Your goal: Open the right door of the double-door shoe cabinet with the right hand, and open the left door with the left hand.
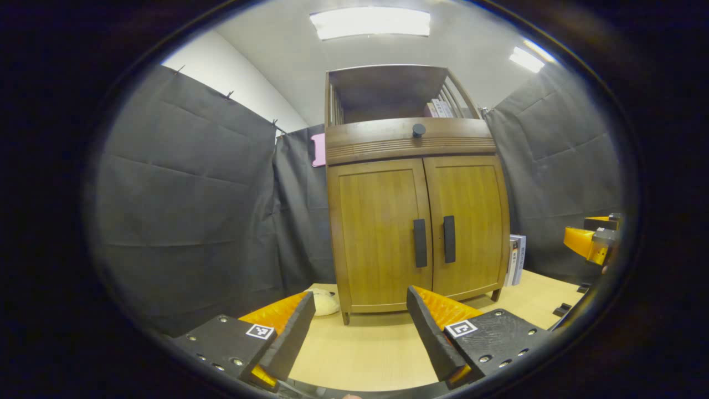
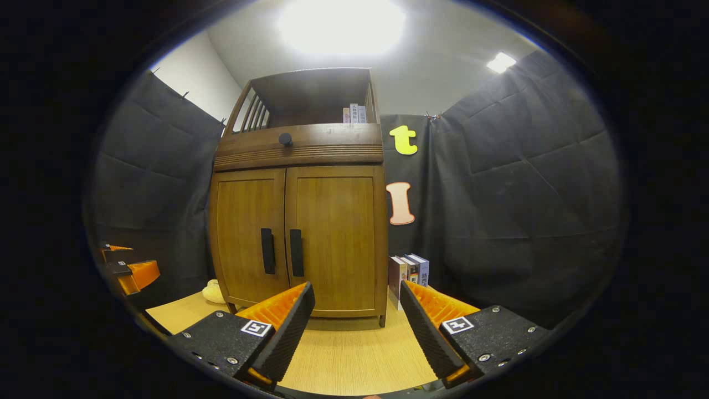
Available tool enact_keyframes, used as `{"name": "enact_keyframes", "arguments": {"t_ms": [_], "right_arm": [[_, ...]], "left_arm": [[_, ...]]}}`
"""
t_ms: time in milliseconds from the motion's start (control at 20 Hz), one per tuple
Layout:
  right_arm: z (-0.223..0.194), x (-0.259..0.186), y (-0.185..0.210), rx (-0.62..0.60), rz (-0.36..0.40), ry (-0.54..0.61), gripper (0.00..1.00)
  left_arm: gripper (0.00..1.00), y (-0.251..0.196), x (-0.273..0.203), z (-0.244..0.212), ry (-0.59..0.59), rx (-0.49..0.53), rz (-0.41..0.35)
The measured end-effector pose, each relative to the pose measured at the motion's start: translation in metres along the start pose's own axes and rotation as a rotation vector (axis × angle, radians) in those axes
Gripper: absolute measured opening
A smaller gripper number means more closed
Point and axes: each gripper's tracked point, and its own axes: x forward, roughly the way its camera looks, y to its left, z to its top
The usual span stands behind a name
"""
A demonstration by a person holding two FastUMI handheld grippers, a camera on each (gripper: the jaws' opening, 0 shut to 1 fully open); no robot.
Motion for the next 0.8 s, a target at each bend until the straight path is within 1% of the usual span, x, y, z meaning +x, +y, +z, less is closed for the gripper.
{"name": "enact_keyframes", "arguments": {"t_ms": [250, 450, 500, 550, 750, 800], "right_arm": [[0.001, 0.015, 0.006, 0.012, 0.006, 0.010, 0.96], [0.011, 0.036, 0.019, 0.005, 0.039, -0.002, 0.95], [0.014, 0.041, 0.021, 0.005, 0.046, -0.010, 0.93], [0.018, 0.048, 0.024, 0.006, 0.053, -0.017, 0.95], [0.028, 0.076, 0.038, 0.022, 0.081, -0.034, 0.95], [0.028, 0.083, 0.041, 0.024, 0.087, -0.034, 0.93]], "left_arm": [[1.00, 0.002, 0.004, -0.002, 0.001, 0.002, 0.008], [1.00, 0.004, 0.010, 0.000, -0.002, 0.002, 0.010], [1.00, 0.004, 0.012, 0.000, -0.002, 0.001, 0.011], [1.00, 0.004, 0.013, -0.002, -0.001, -0.001, 0.014], [1.00, 0.003, 0.021, -0.004, 0.000, -0.004, 0.022], [1.00, 0.004, 0.022, -0.004, 0.000, -0.002, 0.026]]}}
